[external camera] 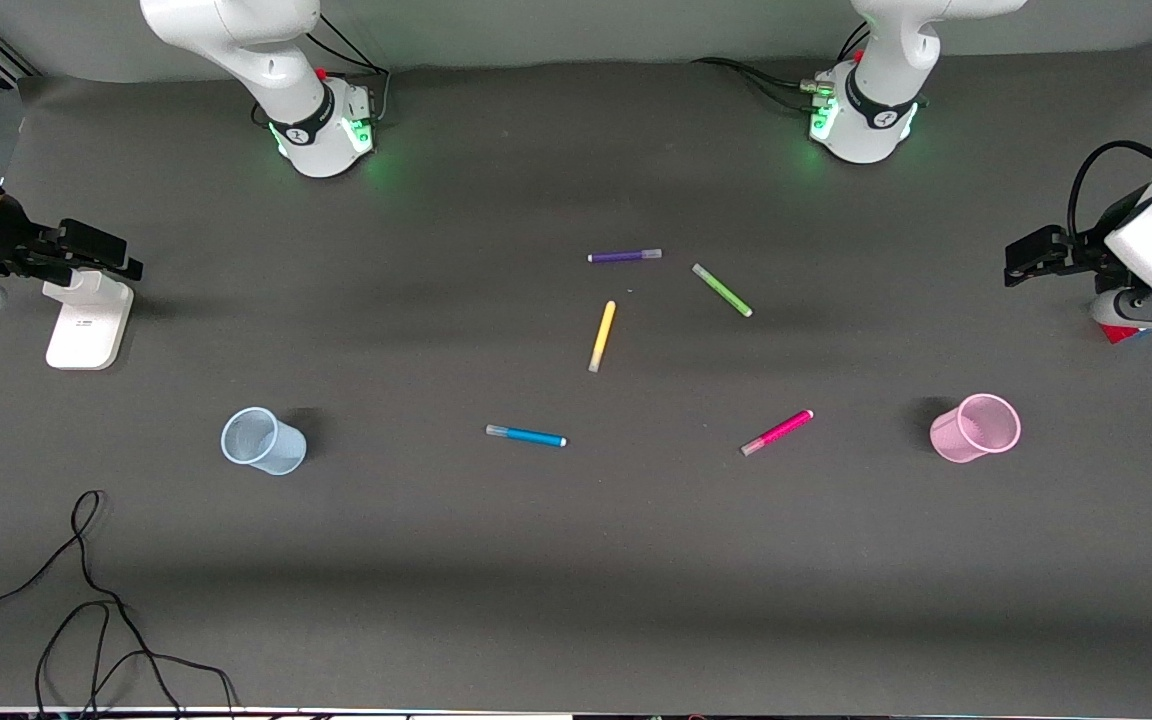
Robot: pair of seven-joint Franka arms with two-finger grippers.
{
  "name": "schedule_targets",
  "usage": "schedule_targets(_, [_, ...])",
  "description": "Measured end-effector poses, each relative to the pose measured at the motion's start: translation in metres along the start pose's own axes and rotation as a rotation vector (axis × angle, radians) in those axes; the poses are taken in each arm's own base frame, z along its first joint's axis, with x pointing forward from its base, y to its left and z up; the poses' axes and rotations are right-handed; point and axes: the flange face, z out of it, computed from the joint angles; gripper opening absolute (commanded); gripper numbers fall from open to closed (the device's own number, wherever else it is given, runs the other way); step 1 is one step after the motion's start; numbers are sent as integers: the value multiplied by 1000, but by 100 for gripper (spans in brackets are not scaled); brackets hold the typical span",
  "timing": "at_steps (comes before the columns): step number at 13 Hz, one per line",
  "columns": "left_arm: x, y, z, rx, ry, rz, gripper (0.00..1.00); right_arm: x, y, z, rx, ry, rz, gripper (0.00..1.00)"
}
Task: Place pink and blue markers in matching cups
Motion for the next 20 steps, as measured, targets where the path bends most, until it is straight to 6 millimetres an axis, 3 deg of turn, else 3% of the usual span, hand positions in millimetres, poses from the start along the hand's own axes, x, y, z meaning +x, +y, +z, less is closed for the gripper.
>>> schedule_targets(6, [0, 0, 0, 0, 0, 0, 100, 0, -5, -11, -4, 21, -9, 100])
schedule_targets(12, [0, 0, 0, 0, 0, -1, 100, -2, -34, -2, -71, -8, -70, 100])
schedule_targets(16, [0, -1, -1, -1, 1, -1, 100, -2, -33, 13, -78, -43, -69, 100])
schedule_targets(20, [4, 4, -6, 1, 19, 9, 100, -1, -25, 15, -76, -48, -54, 100])
